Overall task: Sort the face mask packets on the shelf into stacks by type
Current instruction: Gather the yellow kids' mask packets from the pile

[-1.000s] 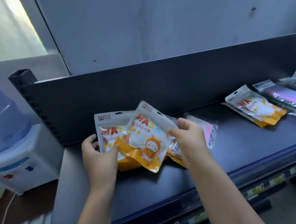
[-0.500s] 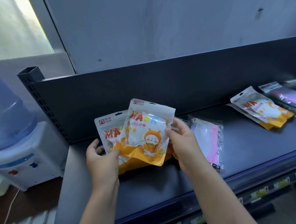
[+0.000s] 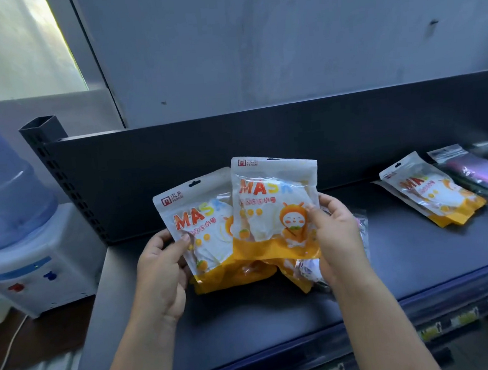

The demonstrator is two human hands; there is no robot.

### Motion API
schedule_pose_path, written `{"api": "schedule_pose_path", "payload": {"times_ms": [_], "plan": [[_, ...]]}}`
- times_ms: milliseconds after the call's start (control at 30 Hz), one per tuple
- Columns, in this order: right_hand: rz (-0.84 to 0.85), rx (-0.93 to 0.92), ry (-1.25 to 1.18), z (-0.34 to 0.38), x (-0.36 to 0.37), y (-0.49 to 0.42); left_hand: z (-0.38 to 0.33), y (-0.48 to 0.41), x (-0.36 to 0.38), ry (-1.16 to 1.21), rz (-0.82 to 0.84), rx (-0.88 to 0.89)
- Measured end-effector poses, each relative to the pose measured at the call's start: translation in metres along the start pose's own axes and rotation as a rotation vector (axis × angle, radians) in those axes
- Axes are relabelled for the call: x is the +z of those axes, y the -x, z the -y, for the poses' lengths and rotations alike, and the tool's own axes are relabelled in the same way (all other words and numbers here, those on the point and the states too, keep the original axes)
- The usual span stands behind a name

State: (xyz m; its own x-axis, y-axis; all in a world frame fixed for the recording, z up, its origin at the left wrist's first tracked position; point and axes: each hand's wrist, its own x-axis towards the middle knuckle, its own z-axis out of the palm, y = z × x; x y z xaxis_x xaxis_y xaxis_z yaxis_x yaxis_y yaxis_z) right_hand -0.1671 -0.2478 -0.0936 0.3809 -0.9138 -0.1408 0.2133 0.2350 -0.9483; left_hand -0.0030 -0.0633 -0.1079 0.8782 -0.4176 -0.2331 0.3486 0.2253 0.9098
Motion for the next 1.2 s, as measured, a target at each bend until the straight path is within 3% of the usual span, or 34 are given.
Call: {"api": "schedule_pose_path", "payload": {"times_ms": [267, 600, 800, 1000, 1200], "plan": [[-0.073, -0.028, -0.047, 0.024, -0.064, -0.034, 0.003, 0.013, 0.053, -0.030, -0.004, 0.037], [-0.103, -0.041, -0.038, 0.093, -0.209, -0.105, 0.049, 0.055, 0.214, -0.137, 0.054, -0.007], [-0.040, -0.020, 0.019, 0.121, -0.283, -0.146, 0.092, 0.081, 0.289, -0.157, -0.003, 0.036], [0.000, 0.032, 0.055, 0.126, -0.326, -0.167, 0.125, 0.106, 0.320, -0.110, -0.065, -0.064], [0.014, 0.034, 0.066, 0.135, -0.336, -0.188, 0.128, 0.102, 0.341, -0.083, -0.080, -0.050]]}}
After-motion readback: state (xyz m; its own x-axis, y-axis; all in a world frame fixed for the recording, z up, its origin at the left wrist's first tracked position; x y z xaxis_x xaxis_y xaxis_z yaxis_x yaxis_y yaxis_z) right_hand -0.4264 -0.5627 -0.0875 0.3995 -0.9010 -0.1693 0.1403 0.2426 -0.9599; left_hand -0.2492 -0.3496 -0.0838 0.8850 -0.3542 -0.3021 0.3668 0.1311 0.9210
